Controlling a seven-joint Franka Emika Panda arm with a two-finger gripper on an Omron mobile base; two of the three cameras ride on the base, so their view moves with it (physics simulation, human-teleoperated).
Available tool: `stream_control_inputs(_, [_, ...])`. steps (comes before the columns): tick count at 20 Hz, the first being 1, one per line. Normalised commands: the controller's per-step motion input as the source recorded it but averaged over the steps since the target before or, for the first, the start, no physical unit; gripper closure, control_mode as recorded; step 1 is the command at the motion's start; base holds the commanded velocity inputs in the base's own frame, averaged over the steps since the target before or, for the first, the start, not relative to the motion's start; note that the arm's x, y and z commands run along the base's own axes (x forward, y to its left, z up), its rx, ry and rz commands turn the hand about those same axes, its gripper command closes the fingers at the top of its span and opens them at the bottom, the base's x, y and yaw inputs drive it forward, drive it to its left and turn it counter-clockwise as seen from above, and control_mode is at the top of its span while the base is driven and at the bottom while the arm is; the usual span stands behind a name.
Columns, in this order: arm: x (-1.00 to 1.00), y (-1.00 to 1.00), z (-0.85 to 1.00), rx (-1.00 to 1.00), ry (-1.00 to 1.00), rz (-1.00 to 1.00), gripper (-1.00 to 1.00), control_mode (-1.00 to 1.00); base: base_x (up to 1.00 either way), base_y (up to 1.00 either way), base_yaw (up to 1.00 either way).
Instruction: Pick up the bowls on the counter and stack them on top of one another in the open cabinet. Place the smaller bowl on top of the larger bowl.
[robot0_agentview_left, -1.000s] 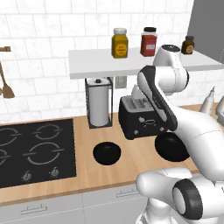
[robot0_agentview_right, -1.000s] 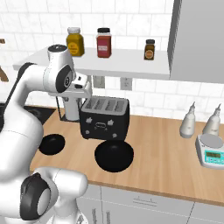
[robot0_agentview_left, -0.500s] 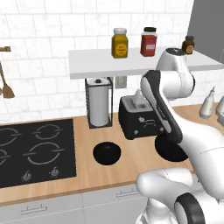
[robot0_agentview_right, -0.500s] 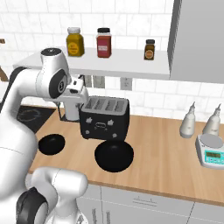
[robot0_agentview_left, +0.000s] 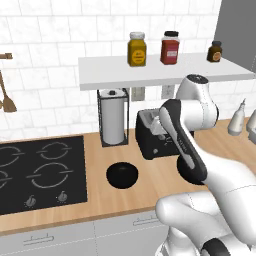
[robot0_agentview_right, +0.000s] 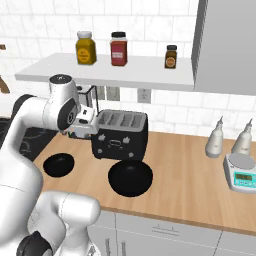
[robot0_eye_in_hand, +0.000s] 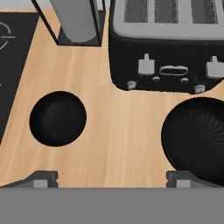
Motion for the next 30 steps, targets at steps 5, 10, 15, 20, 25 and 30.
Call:
stream_control_inputs(5, [0.00, 0.19, -0.37, 0.02, 0.04, 0.00, -1.00, -1.00, 0.00, 0.00, 0.00])
stream_control_inputs(10, [0.00, 0.34, -0.44, -0.02, 0.04, 0.00, -1.00, -1.00, 0.00, 0.00, 0.00])
stream_control_inputs(15, [0.01, 0.30, -0.55, 0.00, 0.15, 0.00, -1.00, -1.00, 0.00, 0.00, 0.00])
stream_control_inputs(20, [0.09, 0.47, -0.59, 0.00, 0.15, 0.00, -1.00, -1.00, 0.00, 0.00, 0.00])
stream_control_inputs(25, [0.15, 0.16, -0.46, 0.00, 0.13, 0.00, -1.00, -1.00, 0.00, 0.00, 0.00])
stream_control_inputs(30, [0.23, 0.00, -0.43, 0.00, 0.09, 0.00, -1.00, -1.00, 0.00, 0.00, 0.00])
